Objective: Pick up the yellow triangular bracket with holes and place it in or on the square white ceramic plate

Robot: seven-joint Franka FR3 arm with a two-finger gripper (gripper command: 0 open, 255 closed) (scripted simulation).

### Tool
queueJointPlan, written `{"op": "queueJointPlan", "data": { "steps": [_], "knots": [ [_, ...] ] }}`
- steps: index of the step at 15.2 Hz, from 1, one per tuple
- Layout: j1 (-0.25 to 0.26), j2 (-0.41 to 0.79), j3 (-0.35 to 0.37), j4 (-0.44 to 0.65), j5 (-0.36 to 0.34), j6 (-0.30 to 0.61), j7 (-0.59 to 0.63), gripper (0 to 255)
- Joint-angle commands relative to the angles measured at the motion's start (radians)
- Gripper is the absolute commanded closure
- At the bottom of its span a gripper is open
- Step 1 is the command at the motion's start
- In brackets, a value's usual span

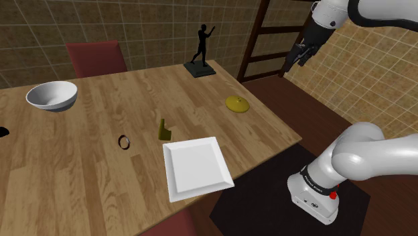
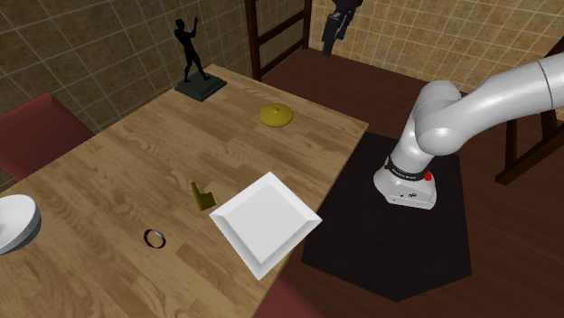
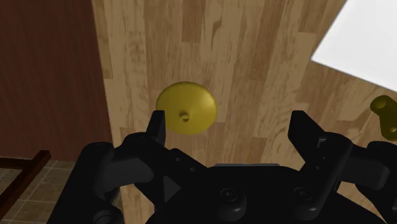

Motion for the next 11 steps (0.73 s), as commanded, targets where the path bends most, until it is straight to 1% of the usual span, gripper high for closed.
{"op": "queueJointPlan", "data": {
  "steps": [1, 6, 11],
  "knots": [
    [0.0, 0.0, 0.0, 0.0, 0.0, 0.0, 0.0, 0],
    [0.053, 0.148, 0.009, 0.005, 0.018, 0.128, -0.049, 0],
    [0.104, 0.305, 0.021, 0.034, 0.036, 0.242, -0.101, 0]
  ]
}}
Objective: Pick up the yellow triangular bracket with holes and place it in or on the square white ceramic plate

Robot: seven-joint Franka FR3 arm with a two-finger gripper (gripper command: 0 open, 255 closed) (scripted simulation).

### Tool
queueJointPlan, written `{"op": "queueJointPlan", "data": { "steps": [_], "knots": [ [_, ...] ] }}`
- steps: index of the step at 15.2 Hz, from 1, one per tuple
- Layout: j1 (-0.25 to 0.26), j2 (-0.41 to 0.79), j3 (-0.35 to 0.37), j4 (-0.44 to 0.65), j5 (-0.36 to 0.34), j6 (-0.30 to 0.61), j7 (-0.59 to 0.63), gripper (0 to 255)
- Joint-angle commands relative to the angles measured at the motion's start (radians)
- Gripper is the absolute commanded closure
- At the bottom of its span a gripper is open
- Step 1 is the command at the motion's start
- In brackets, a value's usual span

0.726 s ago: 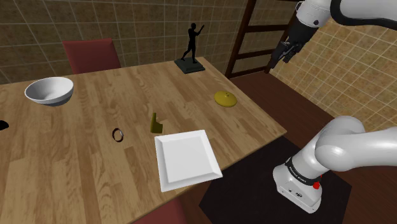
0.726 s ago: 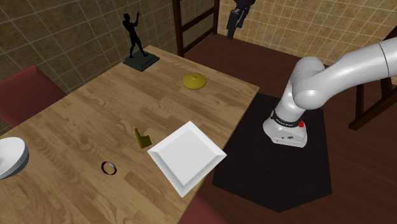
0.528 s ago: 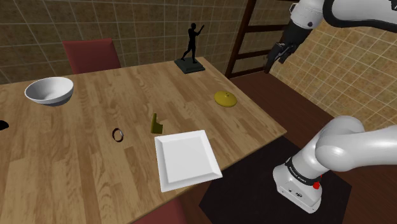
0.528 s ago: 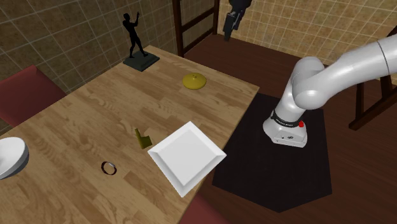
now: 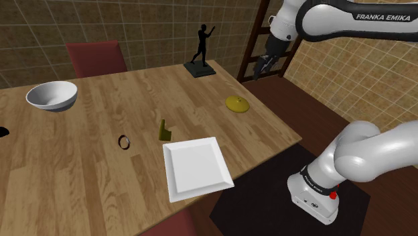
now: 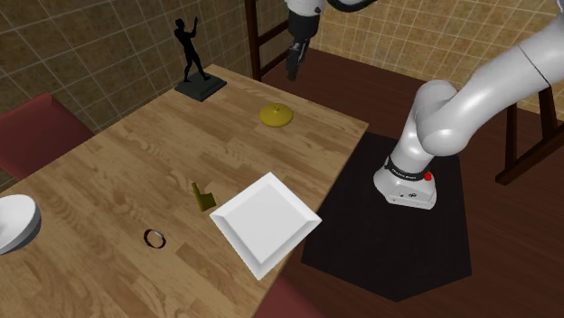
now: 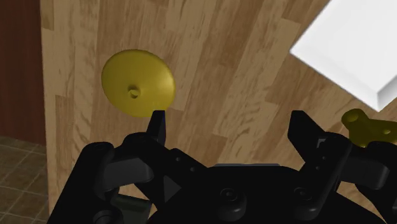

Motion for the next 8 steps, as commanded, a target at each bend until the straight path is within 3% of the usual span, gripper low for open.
{"op": "queueJointPlan", "data": {
  "steps": [1, 8],
  "knots": [
    [0.02, 0.065, 0.007, 0.02, 0.008, 0.04, -0.022, 0],
    [0.082, 0.291, 0.037, 0.101, 0.032, 0.164, -0.098, 0]
  ]
}}
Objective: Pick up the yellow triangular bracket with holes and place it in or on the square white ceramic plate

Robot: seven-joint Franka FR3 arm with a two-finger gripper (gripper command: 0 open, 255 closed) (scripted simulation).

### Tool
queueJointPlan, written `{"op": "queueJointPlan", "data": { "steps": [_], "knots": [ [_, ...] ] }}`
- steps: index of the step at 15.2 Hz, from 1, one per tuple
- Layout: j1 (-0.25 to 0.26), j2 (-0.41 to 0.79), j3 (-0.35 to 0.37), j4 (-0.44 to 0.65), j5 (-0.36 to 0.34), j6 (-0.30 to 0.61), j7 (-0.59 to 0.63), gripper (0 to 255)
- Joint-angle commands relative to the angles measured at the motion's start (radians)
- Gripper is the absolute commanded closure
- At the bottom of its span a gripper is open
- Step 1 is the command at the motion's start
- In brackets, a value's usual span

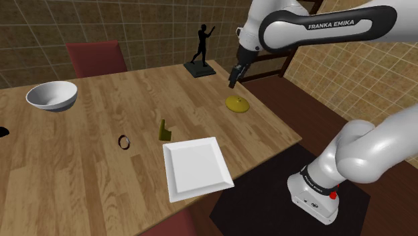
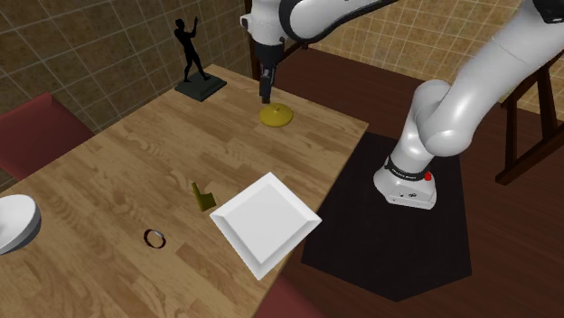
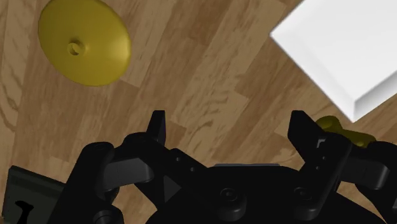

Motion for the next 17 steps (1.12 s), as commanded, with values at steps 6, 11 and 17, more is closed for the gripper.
{"op": "queueJointPlan", "data": {
  "steps": [6, 11, 17],
  "knots": [
    [0.055, 0.227, 0.041, 0.109, 0.015, 0.098, -0.073, 0],
    [0.091, 0.383, 0.075, 0.206, 0.014, 0.142, -0.119, 0],
    [0.135, 0.566, 0.117, 0.338, -0.003, 0.172, -0.167, 0]
  ]
}}
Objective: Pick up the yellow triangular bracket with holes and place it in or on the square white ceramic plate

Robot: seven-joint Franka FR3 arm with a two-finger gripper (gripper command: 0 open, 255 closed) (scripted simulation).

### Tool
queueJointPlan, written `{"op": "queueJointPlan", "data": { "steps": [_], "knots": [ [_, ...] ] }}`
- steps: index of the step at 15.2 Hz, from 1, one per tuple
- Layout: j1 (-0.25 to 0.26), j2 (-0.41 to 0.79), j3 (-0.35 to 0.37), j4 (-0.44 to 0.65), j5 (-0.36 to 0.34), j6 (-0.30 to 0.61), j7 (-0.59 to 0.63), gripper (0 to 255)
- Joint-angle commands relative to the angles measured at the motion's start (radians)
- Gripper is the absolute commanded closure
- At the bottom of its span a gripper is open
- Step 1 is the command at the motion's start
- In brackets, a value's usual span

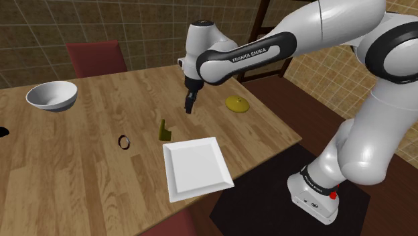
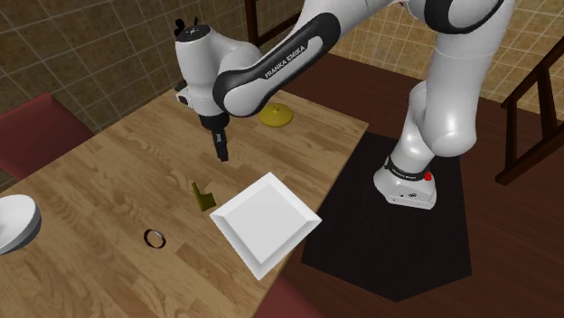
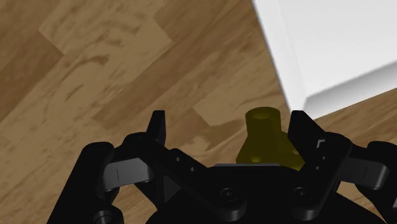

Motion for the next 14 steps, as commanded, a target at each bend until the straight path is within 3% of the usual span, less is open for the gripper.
{"op": "queueJointPlan", "data": {
  "steps": [1, 8, 14],
  "knots": [
    [0.018, 0.069, 0.015, 0.048, -0.009, 0.014, -0.012, 0],
    [0.082, 0.278, 0.057, 0.228, -0.047, 0.017, -0.063, 0],
    [0.088, 0.321, 0.053, 0.22, -0.056, 0.067, -0.059, 0]
  ]
}}
